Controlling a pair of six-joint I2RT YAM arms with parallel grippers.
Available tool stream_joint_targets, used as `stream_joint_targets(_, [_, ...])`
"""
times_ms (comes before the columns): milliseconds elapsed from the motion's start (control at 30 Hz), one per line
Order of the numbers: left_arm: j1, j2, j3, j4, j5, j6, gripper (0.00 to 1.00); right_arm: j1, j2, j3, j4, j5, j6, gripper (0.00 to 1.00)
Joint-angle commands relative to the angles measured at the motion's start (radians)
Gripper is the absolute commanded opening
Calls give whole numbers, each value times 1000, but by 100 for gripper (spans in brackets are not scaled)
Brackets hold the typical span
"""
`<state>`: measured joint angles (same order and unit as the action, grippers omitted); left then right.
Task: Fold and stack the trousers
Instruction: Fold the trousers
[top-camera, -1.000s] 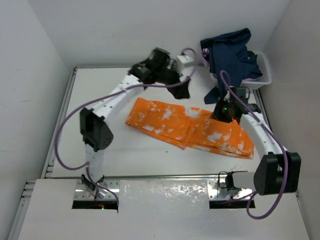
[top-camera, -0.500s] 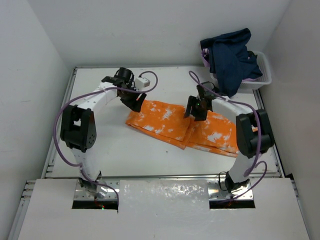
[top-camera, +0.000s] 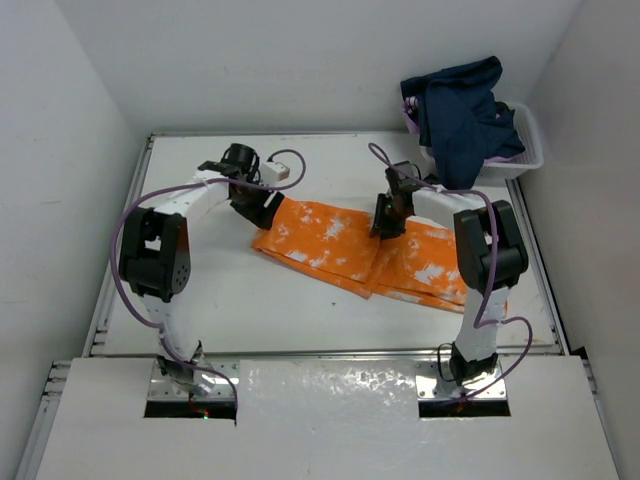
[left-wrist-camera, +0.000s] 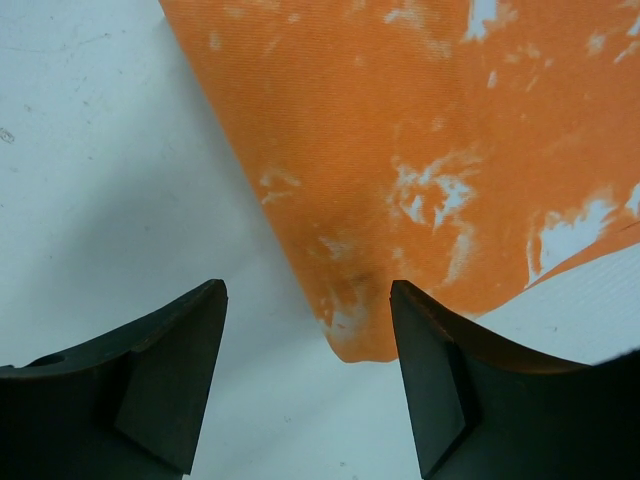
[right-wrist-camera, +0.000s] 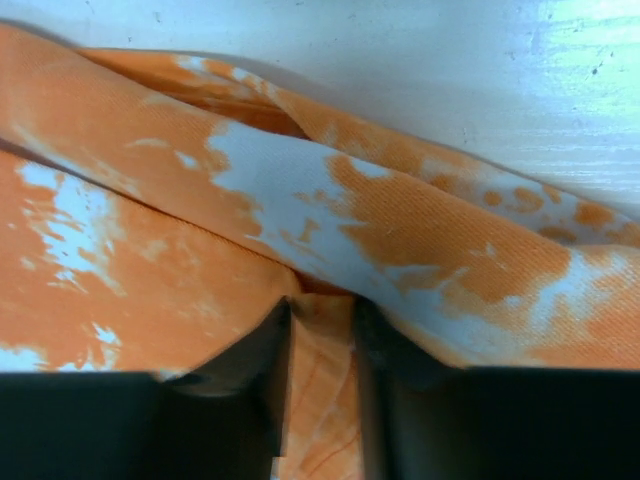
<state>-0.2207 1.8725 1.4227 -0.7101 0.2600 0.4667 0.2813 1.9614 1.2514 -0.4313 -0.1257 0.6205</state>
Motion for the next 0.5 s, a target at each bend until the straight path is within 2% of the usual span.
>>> stream_joint_targets(0, [21, 8, 16, 37, 22, -2, 65, 2, -10, 39, 5, -22, -7, 22])
stream_joint_targets(67, [26, 8, 18, 38, 22, 0, 65, 4, -33, 36, -1, -23, -7, 16])
stream_joint_targets(167, [32, 11, 21, 38, 22, 1, 65, 12, -53, 25, -3, -25, -2, 0])
stream_joint_targets(467, [32, 16, 25, 40, 19, 16, 64, 24, -199, 66, -125, -25, 33, 0])
